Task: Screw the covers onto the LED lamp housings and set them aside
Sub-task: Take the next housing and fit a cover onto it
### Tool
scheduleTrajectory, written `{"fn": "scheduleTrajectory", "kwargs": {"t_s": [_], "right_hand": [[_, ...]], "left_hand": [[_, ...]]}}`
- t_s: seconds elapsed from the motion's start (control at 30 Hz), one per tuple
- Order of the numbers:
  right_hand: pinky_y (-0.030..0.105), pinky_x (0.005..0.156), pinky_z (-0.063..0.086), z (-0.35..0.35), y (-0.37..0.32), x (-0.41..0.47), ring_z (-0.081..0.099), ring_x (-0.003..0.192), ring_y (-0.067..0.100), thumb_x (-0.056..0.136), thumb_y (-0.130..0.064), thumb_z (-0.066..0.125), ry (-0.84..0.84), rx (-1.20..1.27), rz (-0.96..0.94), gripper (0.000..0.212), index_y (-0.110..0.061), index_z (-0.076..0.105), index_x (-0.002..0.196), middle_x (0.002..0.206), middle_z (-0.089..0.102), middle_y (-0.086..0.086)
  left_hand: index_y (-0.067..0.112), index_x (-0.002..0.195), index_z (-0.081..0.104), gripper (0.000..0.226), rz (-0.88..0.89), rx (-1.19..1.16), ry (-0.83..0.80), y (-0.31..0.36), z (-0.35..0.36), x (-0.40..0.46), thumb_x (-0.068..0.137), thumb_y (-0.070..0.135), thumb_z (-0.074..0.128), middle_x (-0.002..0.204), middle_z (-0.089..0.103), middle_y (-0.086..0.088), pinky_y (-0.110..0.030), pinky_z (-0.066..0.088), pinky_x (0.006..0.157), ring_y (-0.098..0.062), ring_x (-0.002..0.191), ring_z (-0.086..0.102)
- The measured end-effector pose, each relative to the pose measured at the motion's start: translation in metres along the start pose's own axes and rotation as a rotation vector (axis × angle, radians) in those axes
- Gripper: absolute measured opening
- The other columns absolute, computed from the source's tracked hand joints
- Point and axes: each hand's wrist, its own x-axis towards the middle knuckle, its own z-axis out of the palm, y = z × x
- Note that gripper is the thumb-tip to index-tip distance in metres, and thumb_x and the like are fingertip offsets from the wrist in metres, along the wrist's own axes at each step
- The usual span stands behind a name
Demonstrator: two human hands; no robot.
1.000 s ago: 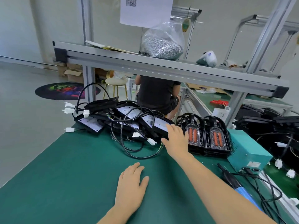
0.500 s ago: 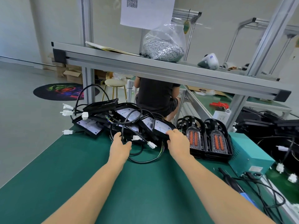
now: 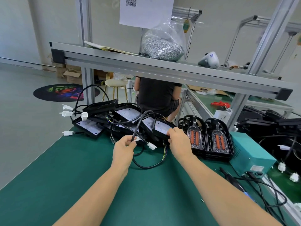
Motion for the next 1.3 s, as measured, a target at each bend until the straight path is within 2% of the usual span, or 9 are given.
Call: {"fn": "scheduleTrajectory", "kwargs": {"t_s": [0.17, 0.33, 0.43, 0.53, 0.63, 0.73, 1.07, 1.17, 1.3], "right_hand": [[0.034, 0.076, 0.040, -0.001, 0.002, -0.016, 0.047, 0.102, 0.025, 0.087, 0.009, 0.052, 0.106, 0.081, -0.058, 0.027, -0.005, 0.057, 0.109, 0.110, 0.054, 0.007], [0.042, 0.065, 0.045, -0.008, -0.003, -0.045, 0.056, 0.084, 0.034, 0.072, 0.020, 0.063, 0.268, 0.197, -0.176, 0.025, 0.002, 0.064, 0.090, 0.090, 0.060, 0.015], [0.039, 0.058, 0.050, -0.014, -0.003, -0.064, 0.060, 0.073, 0.034, 0.058, 0.025, 0.070, 0.321, 0.215, -0.231, 0.034, 0.001, 0.065, 0.082, 0.081, 0.061, 0.014], [0.035, 0.063, 0.048, -0.017, -0.001, -0.083, 0.060, 0.072, 0.033, 0.054, 0.025, 0.074, 0.343, 0.218, -0.272, 0.039, -0.001, 0.065, 0.082, 0.081, 0.062, 0.011], [0.031, 0.067, 0.039, -0.018, 0.001, -0.106, 0.054, 0.075, 0.028, 0.060, 0.023, 0.074, 0.332, 0.226, -0.325, 0.037, -0.003, 0.064, 0.084, 0.083, 0.060, 0.009], [0.031, 0.067, 0.039, -0.017, 0.001, -0.129, 0.045, 0.078, 0.021, 0.061, 0.020, 0.074, 0.309, 0.233, -0.404, 0.036, -0.005, 0.064, 0.085, 0.083, 0.059, 0.007], [0.033, 0.061, 0.051, -0.011, 0.001, -0.166, 0.059, 0.072, 0.028, 0.051, 0.024, 0.065, 0.180, 0.203, -0.597, 0.044, -0.005, 0.068, 0.084, 0.085, 0.063, 0.006], [0.032, 0.063, 0.051, -0.011, 0.002, -0.172, 0.059, 0.074, 0.027, 0.050, 0.025, 0.069, 0.119, 0.224, -0.616, 0.047, -0.005, 0.068, 0.086, 0.086, 0.063, 0.005], [0.030, 0.065, 0.049, -0.017, -0.002, -0.176, 0.057, 0.076, 0.024, 0.062, 0.018, 0.073, 0.077, 0.248, -0.628, 0.036, -0.007, 0.068, 0.088, 0.088, 0.063, 0.004]], "left_hand": [[0.018, 0.092, 0.066, 0.014, 0.021, -0.035, -0.019, 0.000, -0.008, -0.020, 0.091, 0.008, 0.056, 0.074, 0.054, 0.003, -0.023, 0.036, 0.060, -0.012, 0.058, 0.040], [0.010, 0.082, 0.060, 0.014, -0.008, -0.092, 0.009, -0.008, -0.020, -0.038, 0.093, 0.016, 0.056, 0.072, 0.055, 0.002, -0.018, 0.034, 0.051, -0.009, 0.051, 0.037], [0.008, 0.079, 0.057, 0.018, -0.037, -0.114, 0.048, -0.014, -0.028, -0.045, 0.094, 0.016, 0.054, 0.073, 0.055, -0.001, -0.020, 0.034, 0.052, -0.009, 0.050, 0.036], [0.010, 0.077, 0.057, 0.019, -0.062, -0.131, 0.059, -0.020, -0.039, -0.053, 0.094, 0.017, 0.053, 0.073, 0.057, -0.001, -0.024, 0.033, 0.052, -0.008, 0.047, 0.038], [0.010, 0.076, 0.057, 0.019, -0.097, -0.116, 0.064, -0.028, -0.050, -0.061, 0.094, 0.016, 0.052, 0.073, 0.059, -0.002, -0.025, 0.033, 0.052, -0.008, 0.044, 0.040], [0.007, 0.078, 0.057, 0.019, -0.129, -0.063, 0.083, -0.034, -0.062, -0.064, 0.095, 0.012, 0.051, 0.072, 0.059, -0.004, -0.026, 0.033, 0.049, -0.009, 0.041, 0.041], [0.003, 0.099, 0.059, 0.012, -0.149, 0.039, 0.214, -0.043, -0.090, -0.052, 0.097, 0.010, 0.050, 0.074, 0.060, -0.005, -0.014, 0.034, 0.034, -0.011, 0.040, 0.042], [0.007, 0.103, 0.060, 0.012, -0.150, 0.053, 0.253, -0.040, -0.095, -0.042, 0.096, 0.007, 0.051, 0.077, 0.063, -0.004, -0.020, 0.038, 0.040, -0.014, 0.044, 0.042], [0.007, 0.111, 0.059, 0.022, -0.160, 0.110, 0.293, -0.038, -0.099, -0.034, 0.091, 0.001, 0.050, 0.087, 0.068, -0.006, -0.028, 0.044, 0.057, -0.018, 0.052, 0.049]]}}
